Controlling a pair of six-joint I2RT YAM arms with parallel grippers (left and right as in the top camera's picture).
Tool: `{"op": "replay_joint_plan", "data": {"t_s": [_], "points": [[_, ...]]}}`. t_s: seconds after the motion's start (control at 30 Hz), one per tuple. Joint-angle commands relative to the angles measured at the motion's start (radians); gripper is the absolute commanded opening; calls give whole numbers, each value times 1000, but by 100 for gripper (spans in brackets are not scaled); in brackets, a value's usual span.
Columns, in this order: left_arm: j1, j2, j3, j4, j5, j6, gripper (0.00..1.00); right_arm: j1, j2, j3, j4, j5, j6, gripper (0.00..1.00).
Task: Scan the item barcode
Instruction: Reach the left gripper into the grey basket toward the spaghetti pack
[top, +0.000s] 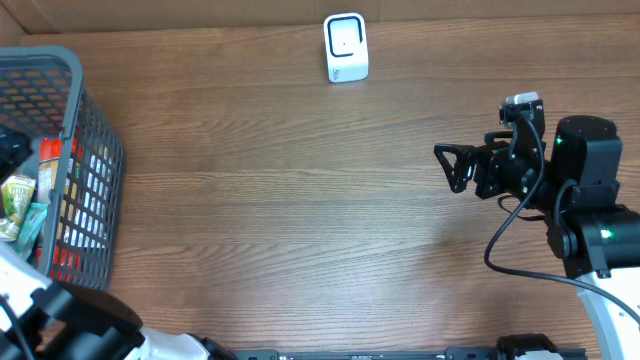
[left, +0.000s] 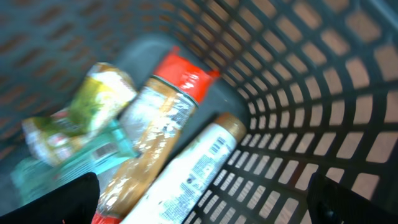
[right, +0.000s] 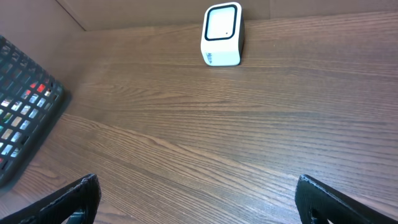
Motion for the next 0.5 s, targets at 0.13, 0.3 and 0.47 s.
{"op": "replay_joint_plan", "data": {"t_s": [0.13, 0.3, 0.47], "points": [[-69, 100, 21, -8, 0, 190, 97, 5, -2, 27, 3, -8, -5, 100], [-64, 164, 21, -23, 10, 233, 96, 5, -1, 27, 3, -1, -5, 100], [-65, 213, 21, -22, 29, 281, 96, 5, 4, 26, 7, -1, -5, 100]]}}
